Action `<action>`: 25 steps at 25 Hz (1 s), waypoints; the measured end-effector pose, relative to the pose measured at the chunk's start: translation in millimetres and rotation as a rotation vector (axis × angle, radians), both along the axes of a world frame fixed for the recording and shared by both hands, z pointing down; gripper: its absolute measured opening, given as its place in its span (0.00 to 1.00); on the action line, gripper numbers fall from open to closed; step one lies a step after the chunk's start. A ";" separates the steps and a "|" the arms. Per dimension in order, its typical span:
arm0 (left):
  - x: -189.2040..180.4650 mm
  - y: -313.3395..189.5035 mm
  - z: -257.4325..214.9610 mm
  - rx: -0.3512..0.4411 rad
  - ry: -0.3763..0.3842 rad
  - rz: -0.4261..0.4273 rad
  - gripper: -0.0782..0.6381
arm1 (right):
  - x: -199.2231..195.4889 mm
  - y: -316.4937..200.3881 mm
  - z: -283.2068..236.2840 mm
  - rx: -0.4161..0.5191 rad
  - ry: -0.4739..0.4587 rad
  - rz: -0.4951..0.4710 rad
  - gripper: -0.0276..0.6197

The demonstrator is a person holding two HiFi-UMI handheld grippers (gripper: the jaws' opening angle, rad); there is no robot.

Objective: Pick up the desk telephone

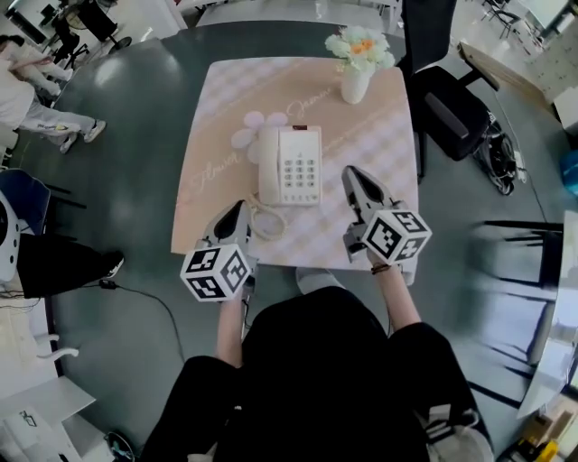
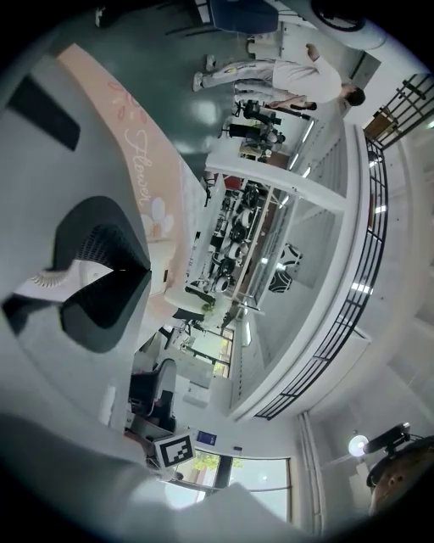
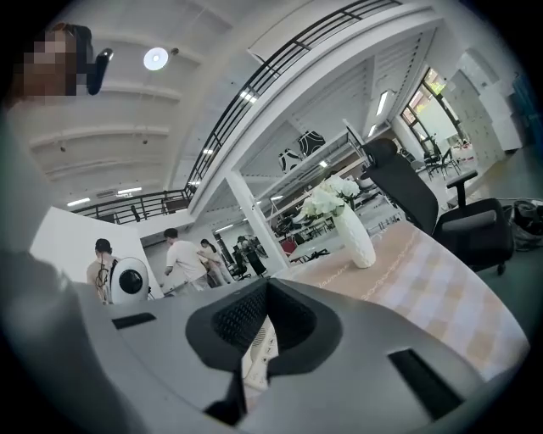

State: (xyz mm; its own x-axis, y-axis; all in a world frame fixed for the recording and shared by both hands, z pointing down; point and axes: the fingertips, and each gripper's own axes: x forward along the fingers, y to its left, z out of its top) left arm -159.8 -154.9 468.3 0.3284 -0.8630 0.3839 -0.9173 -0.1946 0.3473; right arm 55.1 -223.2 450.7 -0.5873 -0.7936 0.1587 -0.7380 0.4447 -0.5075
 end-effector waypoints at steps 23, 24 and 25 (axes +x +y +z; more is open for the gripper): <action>4.2 -87.4 62.4 -0.233 0.123 0.020 0.15 | -24.3 -75.4 81.0 -0.194 -0.029 -0.097 0.04; 3.3 -89.6 64.9 -0.243 0.132 0.026 0.17 | -25.6 -76.3 84.4 -0.204 -0.031 -0.098 0.04; 3.1 -91.9 67.4 -0.252 0.139 0.034 0.19 | -26.7 -77.6 87.7 -0.214 -0.034 -0.099 0.04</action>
